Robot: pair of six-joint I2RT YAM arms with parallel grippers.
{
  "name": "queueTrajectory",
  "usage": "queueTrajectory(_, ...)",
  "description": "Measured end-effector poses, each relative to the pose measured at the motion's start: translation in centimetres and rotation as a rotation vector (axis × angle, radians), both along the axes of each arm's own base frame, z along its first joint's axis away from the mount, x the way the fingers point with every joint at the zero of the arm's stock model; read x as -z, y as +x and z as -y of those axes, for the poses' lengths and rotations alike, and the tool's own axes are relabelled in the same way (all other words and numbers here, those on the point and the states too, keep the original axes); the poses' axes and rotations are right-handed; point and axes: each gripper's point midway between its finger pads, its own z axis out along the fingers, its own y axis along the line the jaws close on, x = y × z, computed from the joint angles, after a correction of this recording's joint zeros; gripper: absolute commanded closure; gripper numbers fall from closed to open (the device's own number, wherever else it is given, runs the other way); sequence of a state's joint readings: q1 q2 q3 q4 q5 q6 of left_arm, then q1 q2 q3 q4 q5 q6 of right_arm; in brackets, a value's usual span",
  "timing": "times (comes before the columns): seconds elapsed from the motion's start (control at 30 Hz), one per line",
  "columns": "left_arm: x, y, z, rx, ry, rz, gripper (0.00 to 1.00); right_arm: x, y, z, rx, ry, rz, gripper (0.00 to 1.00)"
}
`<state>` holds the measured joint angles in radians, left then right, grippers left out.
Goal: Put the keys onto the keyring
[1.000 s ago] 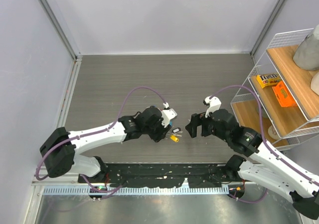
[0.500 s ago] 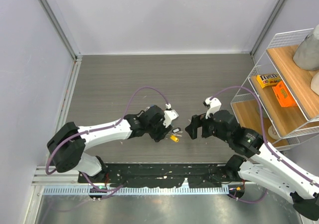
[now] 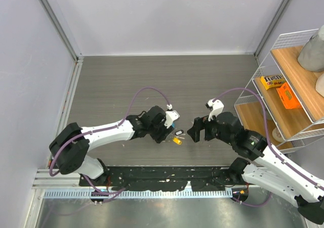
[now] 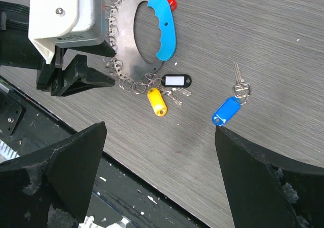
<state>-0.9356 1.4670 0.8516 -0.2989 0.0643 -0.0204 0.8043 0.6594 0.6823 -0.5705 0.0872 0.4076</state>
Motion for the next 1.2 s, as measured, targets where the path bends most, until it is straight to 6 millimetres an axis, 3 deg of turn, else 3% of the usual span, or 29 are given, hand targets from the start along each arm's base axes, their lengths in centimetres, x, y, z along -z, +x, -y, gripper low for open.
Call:
queueTrajectory(0.5, 2.6, -0.5, -0.5, 0.005, 0.062, -0.053, 0.53, 0.3, 0.0, -0.3, -0.003, 0.007, -0.008, 0.05)
queueTrajectory(1.2, 3.6, -0.4, -0.8, -0.01, 0.093, -0.062, 0.62, 0.5, 0.0, -0.3, -0.003, 0.008, -0.007, 0.05)
